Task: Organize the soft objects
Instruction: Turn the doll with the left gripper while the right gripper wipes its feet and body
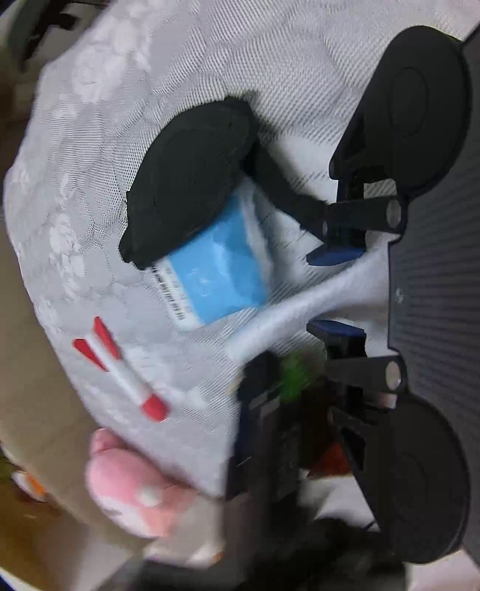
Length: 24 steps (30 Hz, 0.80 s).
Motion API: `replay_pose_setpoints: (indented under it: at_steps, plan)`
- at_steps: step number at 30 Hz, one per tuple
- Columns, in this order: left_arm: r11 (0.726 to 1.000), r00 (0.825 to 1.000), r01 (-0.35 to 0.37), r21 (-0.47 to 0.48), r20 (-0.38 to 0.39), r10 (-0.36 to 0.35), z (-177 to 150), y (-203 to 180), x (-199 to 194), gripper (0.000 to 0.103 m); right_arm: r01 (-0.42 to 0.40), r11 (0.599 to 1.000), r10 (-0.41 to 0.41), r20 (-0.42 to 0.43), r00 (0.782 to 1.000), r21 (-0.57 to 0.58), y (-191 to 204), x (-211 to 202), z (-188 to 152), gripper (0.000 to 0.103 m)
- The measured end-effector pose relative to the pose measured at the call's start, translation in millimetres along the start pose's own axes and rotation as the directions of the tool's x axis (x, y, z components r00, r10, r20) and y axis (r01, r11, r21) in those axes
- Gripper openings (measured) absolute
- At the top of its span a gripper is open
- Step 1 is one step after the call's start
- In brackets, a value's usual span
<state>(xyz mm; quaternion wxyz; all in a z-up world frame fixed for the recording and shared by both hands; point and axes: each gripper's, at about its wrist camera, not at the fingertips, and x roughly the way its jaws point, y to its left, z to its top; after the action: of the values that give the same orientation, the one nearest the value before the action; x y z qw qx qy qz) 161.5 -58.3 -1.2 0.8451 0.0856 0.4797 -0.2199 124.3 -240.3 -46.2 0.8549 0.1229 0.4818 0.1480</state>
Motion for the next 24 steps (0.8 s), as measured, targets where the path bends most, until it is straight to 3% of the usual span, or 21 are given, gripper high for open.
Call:
replay_pose_setpoints:
  at_steps: [2, 4, 5, 9, 10, 11, 13, 16, 18, 20, 22, 24]
  plan:
    - [1.000, 0.997, -0.004, 0.021, 0.080, 0.002, -6, 1, -15, 0.052, 0.055, 0.996, -0.054, 0.026, 0.998, -0.066, 10, -2, -10, 0.022]
    - [0.997, 0.994, -0.017, 0.072, 0.109, 0.009, -15, -3, -22, 0.052, 0.080, 0.991, -0.072, 0.070, 0.995, -0.112, 19, -5, -12, 0.008]
    - [0.996, 0.994, -0.025, 0.088, 0.108, 0.016, -19, -7, -21, 0.054, 0.087, 0.989, -0.075, 0.094, 0.993, -0.122, 22, -6, -10, 0.008]
    - [0.997, 0.996, -0.031, 0.066, 0.091, 0.024, -39, -5, -27, 0.062, -0.111, 0.993, 0.106, 0.099, 0.989, 0.043, 12, -13, 10, 0.008]
    - [0.998, 0.995, -0.031, 0.049, 0.096, 0.027, -46, -4, -32, 0.069, -0.236, 0.962, 0.227, 0.076, 0.971, 0.138, 5, -11, 14, 0.007]
    - [0.999, 0.995, -0.028, 0.037, 0.097, 0.024, -52, -2, -36, 0.082, -0.365, 0.898, 0.361, 0.061, 0.931, 0.244, -3, -7, 19, 0.007]
    - [1.000, 0.995, -0.020, 0.014, 0.097, 0.019, -65, 1, -44, 0.089, -0.404, 0.870, 0.410, 0.041, 0.911, 0.282, -3, -5, 15, 0.008]
    - [0.998, 0.998, -0.035, 0.052, 0.048, 0.033, -76, -1, -39, 0.093, -0.435, 0.843, 0.455, 0.012, 0.890, 0.317, -2, -2, 9, 0.007]
    - [0.996, 0.998, -0.055, 0.075, 0.027, 0.053, -80, -2, -33, 0.093, -0.454, 0.824, 0.485, -0.007, 0.875, 0.340, -1, 0, 5, 0.006]
    - [0.999, 0.999, -0.033, 0.036, 0.013, 0.033, -81, 3, -29, 0.093, -0.471, 0.803, 0.514, -0.025, 0.857, 0.364, -1, 2, 1, 0.007]
    - [1.000, 1.000, 0.007, -0.012, -0.003, -0.007, -78, 9, -25, 0.093, -0.438, 0.818, 0.480, -0.021, 0.877, 0.372, -9, -2, 0, 0.011]
    - [1.000, 1.000, 0.019, -0.025, -0.001, -0.019, -74, 11, -25, 0.093, -0.367, 0.858, 0.402, -0.026, 0.915, 0.359, -18, 0, 3, 0.012]
